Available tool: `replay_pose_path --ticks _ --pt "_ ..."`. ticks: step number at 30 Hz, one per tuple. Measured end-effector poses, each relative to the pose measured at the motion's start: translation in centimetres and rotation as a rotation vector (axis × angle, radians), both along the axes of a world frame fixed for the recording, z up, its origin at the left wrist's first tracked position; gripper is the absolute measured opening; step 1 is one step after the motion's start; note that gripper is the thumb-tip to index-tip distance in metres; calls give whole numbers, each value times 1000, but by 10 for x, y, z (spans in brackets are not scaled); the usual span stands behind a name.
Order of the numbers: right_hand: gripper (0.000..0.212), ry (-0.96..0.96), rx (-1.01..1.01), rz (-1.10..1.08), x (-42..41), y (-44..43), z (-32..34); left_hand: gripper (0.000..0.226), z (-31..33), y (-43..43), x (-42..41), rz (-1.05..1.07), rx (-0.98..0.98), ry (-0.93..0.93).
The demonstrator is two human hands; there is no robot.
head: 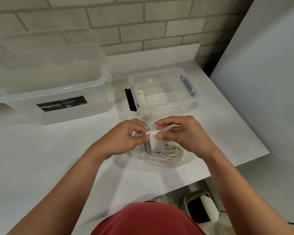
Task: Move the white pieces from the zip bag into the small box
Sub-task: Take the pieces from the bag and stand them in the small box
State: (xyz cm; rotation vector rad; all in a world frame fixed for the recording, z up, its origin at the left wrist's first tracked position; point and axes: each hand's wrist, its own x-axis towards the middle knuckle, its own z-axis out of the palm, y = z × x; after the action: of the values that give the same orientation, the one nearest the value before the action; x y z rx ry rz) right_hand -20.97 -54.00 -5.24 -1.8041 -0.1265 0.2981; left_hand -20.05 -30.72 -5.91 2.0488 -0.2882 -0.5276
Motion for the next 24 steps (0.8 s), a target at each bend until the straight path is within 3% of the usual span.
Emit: replay_pose_path --ticks 6,12,18,20,24 --pt "28 -6 -18 26 0 5 -6 9 5 0 -4 1 -69 59" --pt "21 -69 -18 -78 -6 10 -11 17 -3 -4 -6 22 111 -179" --pt "11 -218 -335 56 -7 6 3 8 -6 -5 -6 58 106 -198" --pt "9 -254 -393 73 -3 3 13 17 -5 -5 -5 84 82 -188" --pt "5 -340 -300 -33 27 -9 50 25 -11 2 -4 241 32 -169"
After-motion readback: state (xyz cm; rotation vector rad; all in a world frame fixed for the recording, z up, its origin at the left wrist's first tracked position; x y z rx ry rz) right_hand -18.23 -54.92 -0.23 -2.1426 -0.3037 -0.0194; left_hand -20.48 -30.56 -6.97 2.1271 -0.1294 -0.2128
